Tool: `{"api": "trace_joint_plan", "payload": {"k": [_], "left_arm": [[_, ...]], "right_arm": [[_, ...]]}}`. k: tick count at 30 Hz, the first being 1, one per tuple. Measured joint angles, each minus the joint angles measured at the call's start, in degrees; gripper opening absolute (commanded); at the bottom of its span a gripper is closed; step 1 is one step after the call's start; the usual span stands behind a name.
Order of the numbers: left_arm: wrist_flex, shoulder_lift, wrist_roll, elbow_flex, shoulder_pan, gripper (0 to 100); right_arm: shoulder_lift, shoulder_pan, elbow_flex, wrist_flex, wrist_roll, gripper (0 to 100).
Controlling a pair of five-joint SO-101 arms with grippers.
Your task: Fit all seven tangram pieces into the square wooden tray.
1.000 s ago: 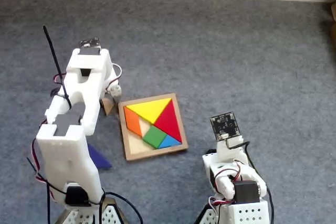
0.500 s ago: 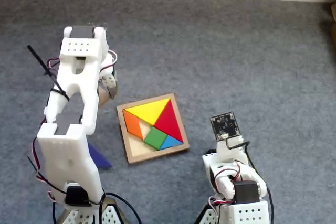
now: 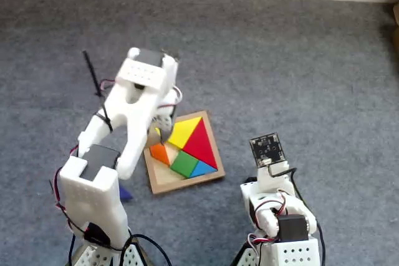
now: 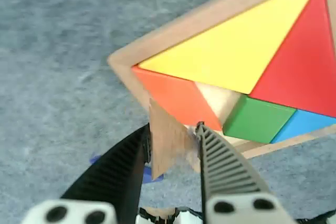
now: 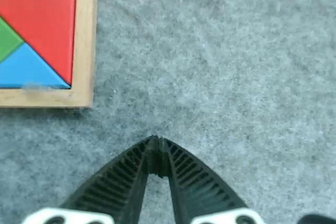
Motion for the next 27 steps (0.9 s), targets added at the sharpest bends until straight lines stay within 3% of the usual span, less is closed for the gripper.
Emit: {"api": "trace_joint_plan", "payload": {"k": [6,14,22,27], "left_arm": [[-8.18,-0.09,0.00,7.91,2.46,1],[-9.58,-0.09,0.00,8.62,4.13,1],[-9.58,-0.09,1.49,8.62,4.04,18],[-9.58,-0.09,5.10,8.62,4.04,20]], "right_arm": [[0.00,0.00,0.00,0.00,0.00,0.8],[0.00,0.00,0.00,0.00,0.00,0.8],[0.00,0.00,0.00,0.00,0.00,0.8],[0.00,0.00,0.00,0.00,0.00,0.8]]}}
